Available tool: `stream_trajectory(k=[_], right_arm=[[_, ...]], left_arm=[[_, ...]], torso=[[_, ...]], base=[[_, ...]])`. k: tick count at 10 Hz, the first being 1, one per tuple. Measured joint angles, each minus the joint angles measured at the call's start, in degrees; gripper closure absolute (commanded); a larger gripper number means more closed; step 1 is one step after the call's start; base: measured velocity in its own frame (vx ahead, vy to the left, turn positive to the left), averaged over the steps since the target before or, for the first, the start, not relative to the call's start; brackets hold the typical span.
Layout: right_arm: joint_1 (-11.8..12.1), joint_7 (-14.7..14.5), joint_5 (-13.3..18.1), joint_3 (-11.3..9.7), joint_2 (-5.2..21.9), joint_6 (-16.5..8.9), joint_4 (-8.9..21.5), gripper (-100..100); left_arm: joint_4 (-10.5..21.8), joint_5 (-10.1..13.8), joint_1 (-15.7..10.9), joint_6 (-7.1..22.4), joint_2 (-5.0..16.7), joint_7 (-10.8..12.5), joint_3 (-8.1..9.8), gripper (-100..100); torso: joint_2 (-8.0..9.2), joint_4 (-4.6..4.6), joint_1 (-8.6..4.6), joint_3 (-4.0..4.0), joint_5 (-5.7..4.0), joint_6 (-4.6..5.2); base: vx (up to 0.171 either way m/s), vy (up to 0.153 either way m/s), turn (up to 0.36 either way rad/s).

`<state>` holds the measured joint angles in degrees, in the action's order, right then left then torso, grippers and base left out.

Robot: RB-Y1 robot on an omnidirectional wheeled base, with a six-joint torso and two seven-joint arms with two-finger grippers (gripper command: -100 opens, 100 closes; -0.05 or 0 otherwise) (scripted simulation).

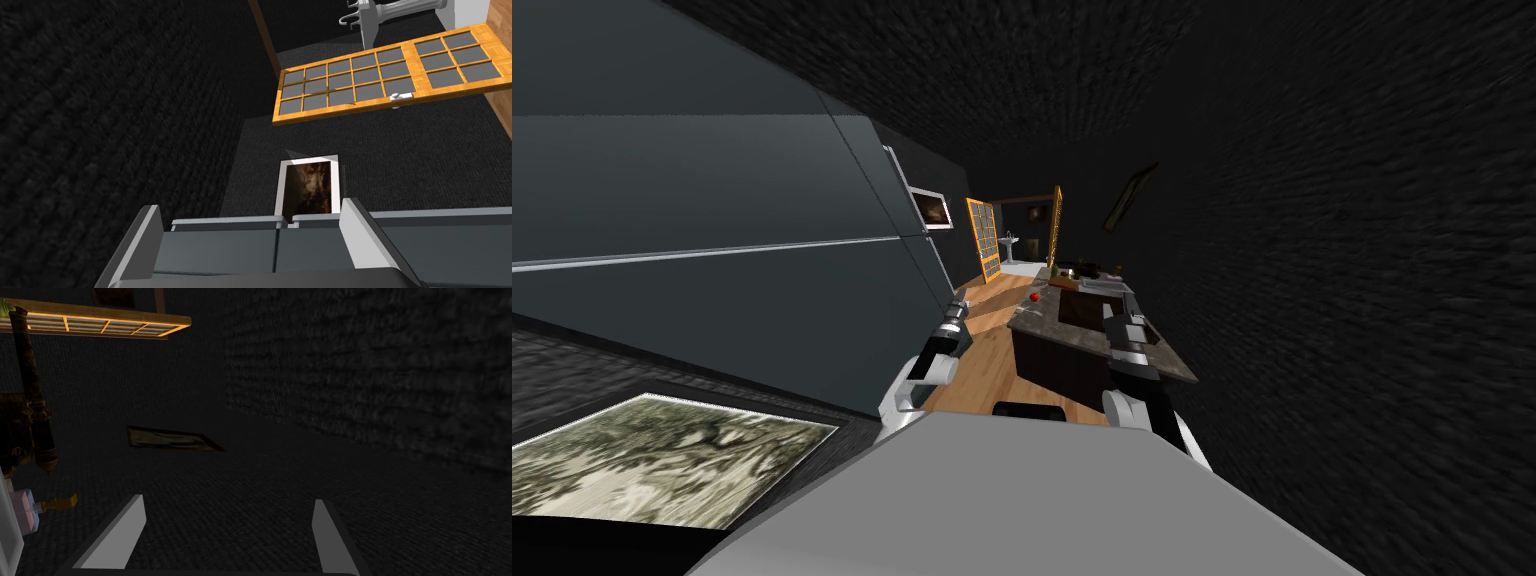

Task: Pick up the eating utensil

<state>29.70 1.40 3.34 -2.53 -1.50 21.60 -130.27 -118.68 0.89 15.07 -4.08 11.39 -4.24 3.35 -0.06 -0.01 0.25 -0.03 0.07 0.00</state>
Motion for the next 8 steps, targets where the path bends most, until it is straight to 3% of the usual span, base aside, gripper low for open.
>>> stream_trajectory(k=[6, 8], right_arm=[[0.0, 0.0, 0.0, 0.0, 0.0, 0.0, 0.0, 0], [0.0, 0.0, 0.0, 0.0, 0.0, 0.0, 0.0, 0]], left_arm=[[6.2, 1.2, -7.1, 8.9, 1.2, 1.8, 1.12, -100], [6.8, 1.4, -8.1, 11.6, 1.4, 2.2, 1.3, -100]], torso=[[0.0, 0.0, -0.1, 0.0, -0.03, 0.0], [0.05, 0.01, -0.17, 0.03, -0.03, 0.0]], base=[[0.012, 0.047, 0.028], [0.009, 0.03, 0.021]])
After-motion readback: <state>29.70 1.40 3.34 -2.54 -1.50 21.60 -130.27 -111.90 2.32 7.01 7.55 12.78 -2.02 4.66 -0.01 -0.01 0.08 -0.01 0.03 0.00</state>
